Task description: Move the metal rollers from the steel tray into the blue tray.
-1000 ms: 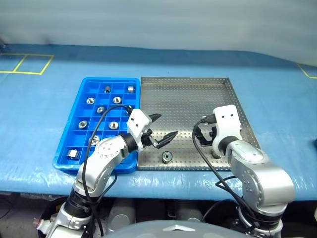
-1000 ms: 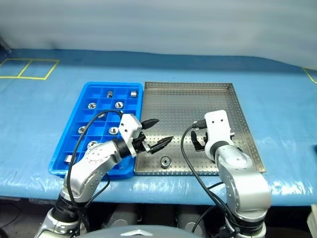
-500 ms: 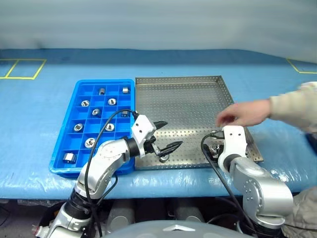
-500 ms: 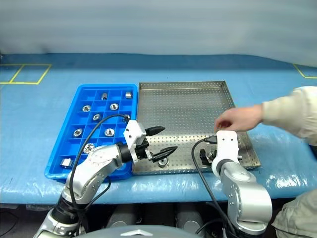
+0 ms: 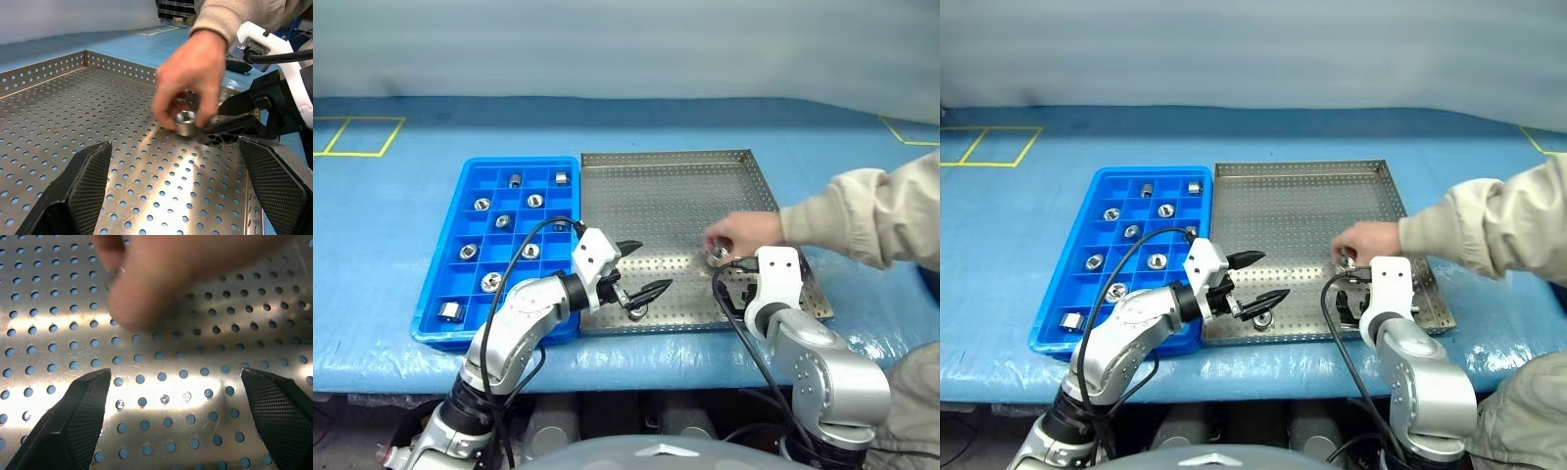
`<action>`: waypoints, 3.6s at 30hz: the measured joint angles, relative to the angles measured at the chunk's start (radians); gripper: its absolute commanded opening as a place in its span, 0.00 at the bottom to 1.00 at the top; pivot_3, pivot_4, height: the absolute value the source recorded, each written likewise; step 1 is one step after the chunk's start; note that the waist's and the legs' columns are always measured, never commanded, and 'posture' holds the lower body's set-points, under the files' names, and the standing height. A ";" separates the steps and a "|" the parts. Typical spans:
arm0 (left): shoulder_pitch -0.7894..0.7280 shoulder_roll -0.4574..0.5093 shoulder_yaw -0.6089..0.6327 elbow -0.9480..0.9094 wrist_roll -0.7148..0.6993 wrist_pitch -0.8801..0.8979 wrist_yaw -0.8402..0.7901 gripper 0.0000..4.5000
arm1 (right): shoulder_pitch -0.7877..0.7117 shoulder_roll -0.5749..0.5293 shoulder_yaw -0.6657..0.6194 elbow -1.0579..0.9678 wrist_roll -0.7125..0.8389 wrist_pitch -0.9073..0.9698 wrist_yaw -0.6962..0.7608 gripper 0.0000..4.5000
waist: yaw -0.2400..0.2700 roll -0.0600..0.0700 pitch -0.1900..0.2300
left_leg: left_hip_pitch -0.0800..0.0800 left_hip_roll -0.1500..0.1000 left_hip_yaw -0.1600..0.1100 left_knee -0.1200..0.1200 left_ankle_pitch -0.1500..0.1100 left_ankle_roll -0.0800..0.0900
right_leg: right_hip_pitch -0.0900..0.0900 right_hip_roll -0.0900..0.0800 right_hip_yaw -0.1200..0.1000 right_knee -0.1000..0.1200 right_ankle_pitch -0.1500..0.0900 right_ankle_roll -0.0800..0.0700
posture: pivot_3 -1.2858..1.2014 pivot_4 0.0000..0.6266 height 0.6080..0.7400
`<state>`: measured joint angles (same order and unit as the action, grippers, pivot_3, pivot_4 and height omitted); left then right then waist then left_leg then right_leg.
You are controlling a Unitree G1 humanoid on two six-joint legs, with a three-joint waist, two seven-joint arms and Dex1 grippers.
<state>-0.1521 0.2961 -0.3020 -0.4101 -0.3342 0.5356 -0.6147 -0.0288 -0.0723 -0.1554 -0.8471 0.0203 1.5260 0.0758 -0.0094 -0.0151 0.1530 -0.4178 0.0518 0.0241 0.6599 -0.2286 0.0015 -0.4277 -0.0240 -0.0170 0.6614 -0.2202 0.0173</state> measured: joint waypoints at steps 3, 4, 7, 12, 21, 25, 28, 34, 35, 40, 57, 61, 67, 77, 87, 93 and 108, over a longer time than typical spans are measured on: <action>0.002 0.000 0.000 0.000 0.000 0.000 0.004 1.00 | 0.003 0.000 0.001 0.008 0.000 -0.001 0.000 1.00 | 0.001 0.000 0.000 | 0.000 0.000 0.000 0.000 0.000 0.000 | 0.000 0.000 0.000 0.000 0.000 0.000 | 0.54 0.24 1.00; 0.002 0.001 0.000 0.000 0.000 0.000 0.005 1.00 | 0.003 0.000 0.001 0.009 0.001 -0.003 -0.001 1.00 | 0.001 0.000 0.000 | 0.000 0.000 0.000 0.000 0.000 0.000 | 0.000 0.000 0.000 0.000 0.000 0.000 | 0.54 0.24 1.00; 0.002 0.000 0.000 0.000 0.000 0.000 0.009 1.00 | 0.003 0.000 0.002 0.011 0.003 -0.012 -0.001 1.00 | 0.002 0.000 0.000 | 0.000 0.000 0.000 0.000 0.000 0.000 | 0.000 0.000 0.000 0.000 0.000 0.000 | 0.54 0.24 1.00; 0.003 0.001 0.001 0.000 0.000 0.000 0.015 1.00 | 0.003 0.000 0.007 0.016 0.005 -0.017 -0.003 1.00 | 0.003 0.000 0.000 | 0.000 0.000 0.000 -0.001 0.000 0.000 | 0.000 0.000 0.000 -0.001 0.000 0.000 | 0.55 0.24 1.00; 0.013 -0.009 0.013 -0.001 0.002 -0.002 0.046 1.00 | -0.054 -0.040 0.036 0.031 0.016 -0.047 0.009 1.00 | 0.005 0.000 0.000 | 0.000 0.000 0.000 -0.001 0.000 0.000 | 0.000 0.000 0.000 -0.001 0.000 0.000 | 0.56 0.24 1.00; 0.014 -0.014 0.042 -0.001 0.009 -0.004 0.075 1.00 | -0.119 -0.065 0.051 0.077 0.026 -0.126 0.013 1.00 | 0.012 -0.001 0.000 | 0.000 0.000 0.000 -0.002 0.000 0.000 | 0.000 0.000 0.000 -0.001 0.000 0.000 | 0.57 0.24 1.00; 0.014 -0.009 0.066 -0.001 0.009 -0.004 0.090 1.00 | -0.137 -0.094 0.087 0.154 0.023 -0.217 0.012 1.00 | 0.020 -0.001 0.000 | 0.000 0.000 0.001 -0.004 0.000 0.000 | -0.001 0.000 0.000 -0.002 0.000 0.000 | 0.57 0.24 1.00; 0.018 -0.007 0.078 -0.001 0.010 -0.004 0.107 1.00 | -0.163 -0.080 0.145 0.286 0.022 -0.416 0.010 1.00 | 0.035 -0.001 0.001 | 0.000 -0.001 0.002 -0.005 0.000 0.000 | -0.001 0.000 0.001 -0.003 0.000 0.001 | 0.58 0.24 1.00; 0.019 -0.007 0.078 -0.001 0.010 -0.004 0.111 1.00 | -0.167 -0.078 0.153 0.306 0.022 -0.443 0.010 1.00 | 0.037 -0.001 0.001 | 0.000 -0.001 0.002 -0.005 0.000 0.000 | -0.001 0.000 0.001 -0.003 0.000 0.001 | 0.58 0.24 1.00; 0.023 -0.007 0.078 -0.002 0.010 -0.003 0.114 1.00 | -0.181 -0.061 0.191 0.400 0.023 -0.568 0.012 1.00 | 0.046 -0.001 0.001 | 0.000 -0.001 0.004 -0.005 0.000 0.000 | -0.001 0.000 0.001 -0.003 0.000 0.001 | 0.59 0.24 1.00; 0.044 -0.009 0.078 -0.024 0.009 -0.001 0.137 1.00 | -0.091 -0.040 0.198 0.528 0.042 -0.684 0.033 0.87 | 0.056 -0.001 0.001 | 0.000 0.000 0.004 -0.005 0.000 0.000 | -0.001 0.000 0.001 -0.003 0.000 0.000 | 0.60 0.24 1.00; 0.045 -0.011 0.078 -0.024 0.009 -0.001 0.139 1.00 | -0.077 -0.038 0.211 0.527 0.045 -0.688 0.041 0.59 | 0.056 -0.001 0.001 | 0.000 0.000 0.004 -0.005 0.000 0.000 | -0.001 0.000 0.001 -0.003 0.000 0.000 | 0.60 0.24 1.00; 0.045 -0.013 0.078 -0.024 0.010 -0.001 0.148 1.00 | -0.087 -0.044 0.219 0.516 0.048 -0.678 0.054 0.38 | 0.056 -0.001 0.001 | 0.000 0.000 0.004 -0.005 0.000 0.000 | -0.001 0.000 0.001 -0.003 0.000 0.000 | 0.60 0.24 1.00; 0.107 -0.016 0.157 -0.062 0.022 -0.007 0.234 1.00 | -0.269 -0.094 0.300 0.435 0.053 -0.581 0.113 0.38 | 0.065 -0.001 0.001 | 0.000 0.000 0.002 -0.005 0.000 0.000 | -0.002 0.000 0.000 -0.002 0.000 0.001 | 0.64 0.24 1.00; 0.276 0.018 0.287 -0.169 0.049 -0.071 0.286 1.00 | -0.422 -0.108 0.426 0.443 0.056 -0.491 0.149 0.38 | 0.124 0.000 0.002 | -0.001 0.000 0.002 -0.008 0.000 0.000 | -0.002 0.000 -0.002 -0.004 -0.001 0.000 | 0.69 0.24 1.00; 0.341 0.019 0.325 -0.201 0.045 -0.091 0.288 1.00 | -0.464 -0.089 0.497 0.444 0.069 -0.469 0.187 0.38 | 0.163 0.000 0.002 | -0.001 0.000 0.002 -0.008 0.000 0.000 | -0.002 -0.001 -0.004 -0.004 -0.002 -0.002 | 0.70 0.24 1.00; 0.366 0.009 0.325 -0.221 0.041 -0.087 0.293 1.00 | -0.409 -0.052 0.557 0.444 0.119 -0.449 0.230 0.38 | 0.245 0.000 0.002 | -0.010 0.001 -0.004 -0.008 0.000 -0.001 | -0.007 -0.001 -0.015 -0.005 -0.002 0.000 | 0.70 0.24 1.00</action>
<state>0.2136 0.3055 0.0235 -0.6307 -0.2927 0.4490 -0.3213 -0.4378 -0.1247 0.4018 -0.4035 0.1391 1.0770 0.3057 0.2356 -0.0148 0.1554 -0.4282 0.0529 0.0201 0.6521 -0.2285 0.0008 -0.4342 -0.0246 -0.0321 0.6566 -0.2218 0.0172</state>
